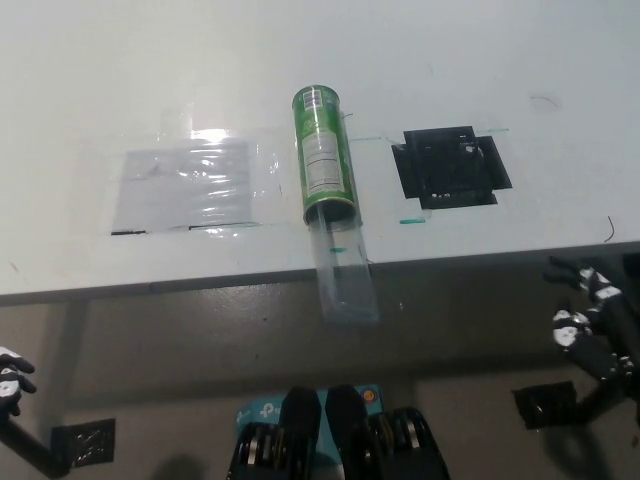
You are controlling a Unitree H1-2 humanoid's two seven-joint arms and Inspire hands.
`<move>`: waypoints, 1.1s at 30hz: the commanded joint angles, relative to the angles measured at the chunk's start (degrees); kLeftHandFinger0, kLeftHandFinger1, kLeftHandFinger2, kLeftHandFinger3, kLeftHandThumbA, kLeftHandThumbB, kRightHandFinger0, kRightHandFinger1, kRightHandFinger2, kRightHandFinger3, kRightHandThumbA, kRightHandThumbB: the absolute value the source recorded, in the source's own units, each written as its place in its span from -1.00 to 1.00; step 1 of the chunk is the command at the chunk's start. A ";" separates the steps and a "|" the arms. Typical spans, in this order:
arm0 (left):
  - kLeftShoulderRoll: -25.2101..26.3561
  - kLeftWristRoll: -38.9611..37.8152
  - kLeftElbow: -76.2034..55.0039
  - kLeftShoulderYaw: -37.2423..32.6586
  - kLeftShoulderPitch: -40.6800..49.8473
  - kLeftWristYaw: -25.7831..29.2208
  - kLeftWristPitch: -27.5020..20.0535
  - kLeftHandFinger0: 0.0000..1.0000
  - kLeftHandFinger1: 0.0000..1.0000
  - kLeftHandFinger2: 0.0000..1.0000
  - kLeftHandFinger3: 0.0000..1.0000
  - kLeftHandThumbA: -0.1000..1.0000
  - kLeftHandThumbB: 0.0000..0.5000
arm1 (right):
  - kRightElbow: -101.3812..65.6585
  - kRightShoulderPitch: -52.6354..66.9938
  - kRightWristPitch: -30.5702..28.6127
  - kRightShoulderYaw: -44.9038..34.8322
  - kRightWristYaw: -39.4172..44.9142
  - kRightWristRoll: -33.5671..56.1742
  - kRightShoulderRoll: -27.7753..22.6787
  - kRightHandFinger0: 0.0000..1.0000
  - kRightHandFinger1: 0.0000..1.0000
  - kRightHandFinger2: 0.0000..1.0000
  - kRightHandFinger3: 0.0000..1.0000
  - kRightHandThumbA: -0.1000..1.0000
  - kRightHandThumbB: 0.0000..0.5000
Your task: The robot uses its right hand finger to pull out the chips tray kept inside a container in the middle of the desk
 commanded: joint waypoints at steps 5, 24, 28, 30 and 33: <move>0.55 0.27 -0.30 0.51 0.30 -0.35 -1.87 -0.67 -0.59 -0.38 0.44 -1.00 -1.00 | 3.66 -0.71 2.69 -6.30 -5.94 9.13 5.04 -1.00 -1.00 -0.23 0.30 -0.88 -0.11; -0.28 0.40 -0.56 0.79 0.49 0.07 -2.22 -0.70 -0.61 -0.38 0.43 -1.00 -1.00 | 5.73 -3.51 8.35 -7.94 -11.27 10.43 6.53 -1.00 -1.00 -0.35 0.25 -0.78 -0.50; -0.41 0.13 -0.52 0.91 0.51 -0.06 -2.54 -0.66 -0.58 -0.33 0.44 -1.00 -1.00 | 5.62 -3.52 8.68 -7.76 -11.55 10.85 6.41 -1.00 -1.00 -0.33 0.24 -0.85 -0.54; -0.74 -0.64 -0.01 1.27 0.50 -0.22 -2.70 -0.69 -0.61 -0.36 0.43 -1.00 -1.00 | 5.57 -3.35 8.89 -7.47 -11.62 10.61 6.13 -1.00 -1.00 -0.35 0.25 -0.86 -0.54; -0.82 -0.51 -0.24 1.13 0.62 -0.25 -2.69 -0.69 -0.62 -0.37 0.41 -1.00 -1.00 | 5.28 -3.12 8.87 -7.23 -11.79 10.77 5.91 -1.00 -1.00 -0.34 0.25 -0.86 -0.54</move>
